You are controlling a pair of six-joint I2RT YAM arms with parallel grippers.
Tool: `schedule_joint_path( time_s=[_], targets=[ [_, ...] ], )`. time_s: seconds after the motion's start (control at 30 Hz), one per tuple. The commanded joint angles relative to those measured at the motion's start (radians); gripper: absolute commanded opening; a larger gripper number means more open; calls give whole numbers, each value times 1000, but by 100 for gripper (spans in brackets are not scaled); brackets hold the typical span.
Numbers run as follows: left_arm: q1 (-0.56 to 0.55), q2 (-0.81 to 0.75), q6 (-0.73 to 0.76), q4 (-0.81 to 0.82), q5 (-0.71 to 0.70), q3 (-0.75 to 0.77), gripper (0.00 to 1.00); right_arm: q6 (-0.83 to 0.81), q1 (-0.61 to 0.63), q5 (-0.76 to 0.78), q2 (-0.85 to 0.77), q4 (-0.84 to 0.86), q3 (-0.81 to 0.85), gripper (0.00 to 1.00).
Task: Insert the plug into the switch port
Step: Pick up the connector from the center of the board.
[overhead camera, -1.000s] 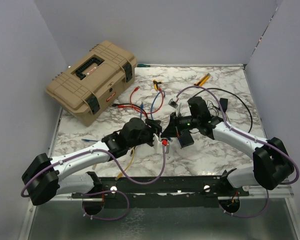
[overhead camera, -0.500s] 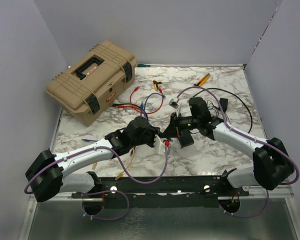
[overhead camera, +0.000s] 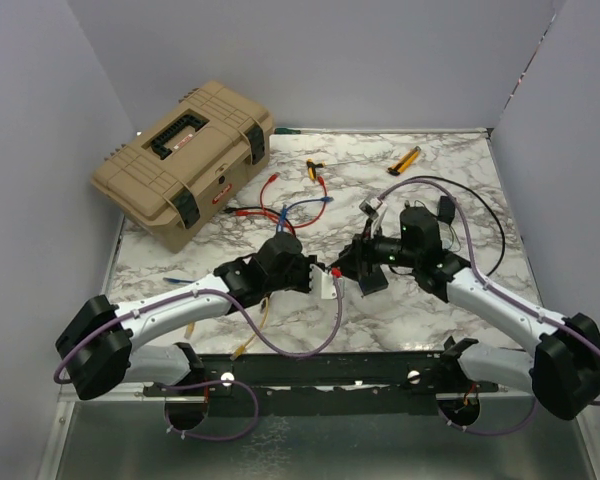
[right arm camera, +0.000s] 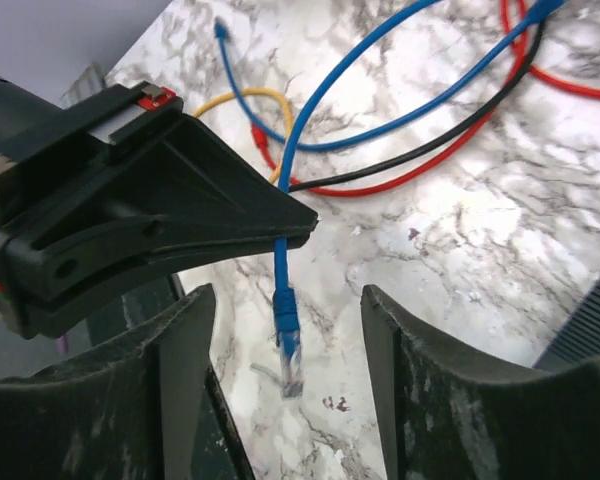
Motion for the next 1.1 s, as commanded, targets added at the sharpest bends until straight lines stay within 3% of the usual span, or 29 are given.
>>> schedule_joint_path(
  time_s=[0.0,0.1,0.37,0.63,0.97,1.07],
  targets=[
    [34,44,-141,-117,24,76,0,-16,-5,181,-102,103,-73,66],
    [66,69,-175,-183,76,118,0,-27,-5,243,-181,174,-138,71],
    [205,120,-248,-359,319,257,0,-113,-5,273,-348,411,-315,72],
    [230,185,-245,-507,364,351,0,-338,-5,162,-354,903,-574,77],
    [230,127,-232,-505,403,320,0,-539,-5,-36,-260,918,-535,77],
    [226,131,-236,-505,406,322,1,-582,-3,-90,-244,830,-473,74]
  ],
)
